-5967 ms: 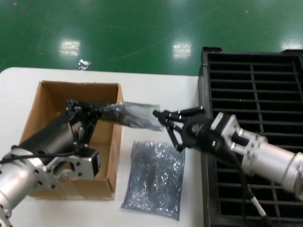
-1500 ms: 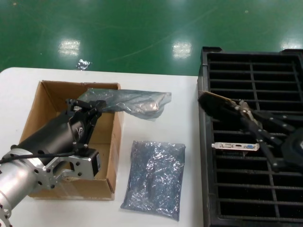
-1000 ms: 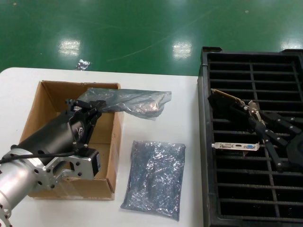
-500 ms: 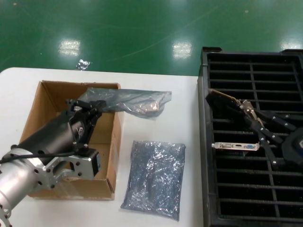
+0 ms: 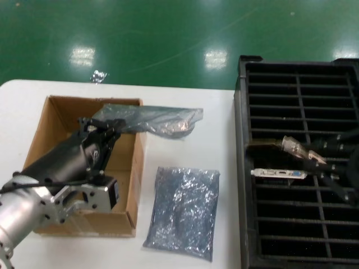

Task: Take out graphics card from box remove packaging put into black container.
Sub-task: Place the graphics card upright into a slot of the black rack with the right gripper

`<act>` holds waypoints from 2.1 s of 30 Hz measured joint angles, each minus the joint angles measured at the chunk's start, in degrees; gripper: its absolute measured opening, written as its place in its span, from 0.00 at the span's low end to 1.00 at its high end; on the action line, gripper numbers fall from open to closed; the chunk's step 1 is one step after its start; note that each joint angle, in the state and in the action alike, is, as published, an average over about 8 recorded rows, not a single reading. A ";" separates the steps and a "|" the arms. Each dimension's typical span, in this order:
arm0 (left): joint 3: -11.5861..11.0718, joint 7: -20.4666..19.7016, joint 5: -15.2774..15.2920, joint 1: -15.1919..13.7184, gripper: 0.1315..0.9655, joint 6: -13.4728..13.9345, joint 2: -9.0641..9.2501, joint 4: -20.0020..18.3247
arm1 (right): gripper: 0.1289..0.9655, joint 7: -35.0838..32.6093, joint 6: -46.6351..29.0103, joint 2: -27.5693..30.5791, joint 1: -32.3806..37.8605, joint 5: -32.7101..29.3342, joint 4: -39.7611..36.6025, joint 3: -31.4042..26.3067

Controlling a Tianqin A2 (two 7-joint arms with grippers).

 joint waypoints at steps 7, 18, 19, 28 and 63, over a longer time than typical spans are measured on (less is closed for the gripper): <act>0.00 0.00 0.00 0.00 0.01 0.00 0.00 0.00 | 0.07 0.21 -13.03 1.90 9.89 3.78 0.05 -5.33; 0.00 -0.01 0.00 0.00 0.01 0.00 0.00 0.00 | 0.07 -5.61 -22.29 3.69 13.60 1.95 0.06 -9.78; 0.00 -0.01 0.00 0.00 0.01 0.00 0.00 0.00 | 0.07 -6.04 -22.70 3.71 13.64 1.54 0.06 -10.06; 0.00 -0.01 0.00 0.00 0.01 0.00 0.00 0.00 | 0.07 -6.95 -24.91 1.99 14.81 -1.76 0.06 -11.96; 0.01 -0.01 0.00 0.00 0.01 0.00 -0.01 0.00 | 0.07 -6.51 -28.22 -3.44 16.82 -7.53 0.04 -14.88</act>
